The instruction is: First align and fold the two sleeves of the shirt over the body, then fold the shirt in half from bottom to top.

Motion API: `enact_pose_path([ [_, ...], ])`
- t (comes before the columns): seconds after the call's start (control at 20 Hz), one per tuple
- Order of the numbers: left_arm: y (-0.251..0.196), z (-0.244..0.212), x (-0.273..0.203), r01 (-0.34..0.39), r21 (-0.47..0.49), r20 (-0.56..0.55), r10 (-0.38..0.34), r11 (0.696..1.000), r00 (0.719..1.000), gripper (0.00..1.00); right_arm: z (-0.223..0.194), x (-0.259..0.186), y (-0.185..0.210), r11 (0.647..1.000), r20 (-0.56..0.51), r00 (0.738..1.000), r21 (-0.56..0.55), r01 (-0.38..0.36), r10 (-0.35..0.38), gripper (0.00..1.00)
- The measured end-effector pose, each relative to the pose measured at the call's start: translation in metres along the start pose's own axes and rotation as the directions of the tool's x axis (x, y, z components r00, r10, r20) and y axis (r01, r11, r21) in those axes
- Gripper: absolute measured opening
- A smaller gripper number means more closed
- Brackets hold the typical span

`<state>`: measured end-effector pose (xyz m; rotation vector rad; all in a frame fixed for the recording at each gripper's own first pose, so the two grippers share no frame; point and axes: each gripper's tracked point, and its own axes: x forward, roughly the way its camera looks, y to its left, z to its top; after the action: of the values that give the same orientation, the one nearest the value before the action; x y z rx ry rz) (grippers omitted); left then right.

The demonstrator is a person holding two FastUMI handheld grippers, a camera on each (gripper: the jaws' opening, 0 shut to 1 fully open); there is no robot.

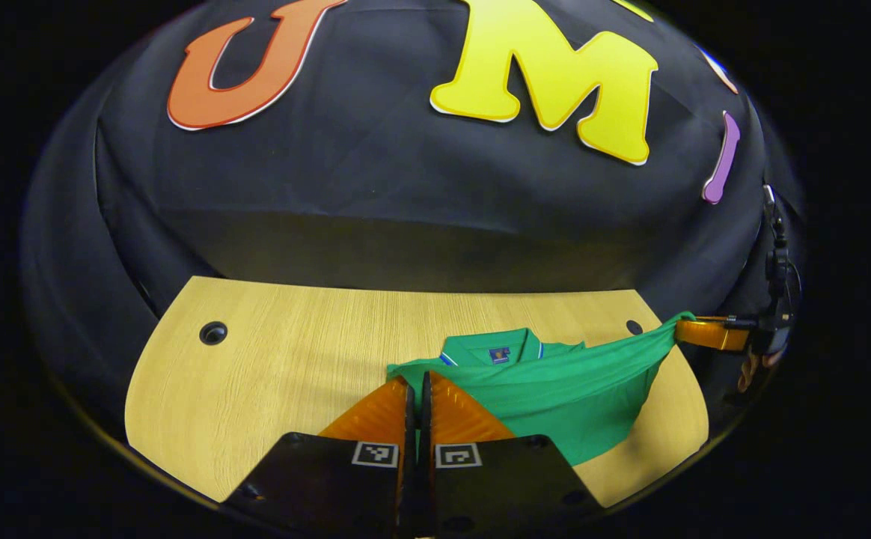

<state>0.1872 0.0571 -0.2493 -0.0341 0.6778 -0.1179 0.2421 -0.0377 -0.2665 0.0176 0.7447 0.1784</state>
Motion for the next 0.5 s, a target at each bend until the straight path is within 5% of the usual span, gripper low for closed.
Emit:
enact_pose_path([
  [0.5, 0.011, 0.008, 0.082, -0.047, -0.089, 0.021, 0.049, 0.995, 0.999, 0.07, 0.005, 0.078, 0.009, 0.999, -0.015, 0.999, -0.014, -0.030, 0.030, 0.00],
])
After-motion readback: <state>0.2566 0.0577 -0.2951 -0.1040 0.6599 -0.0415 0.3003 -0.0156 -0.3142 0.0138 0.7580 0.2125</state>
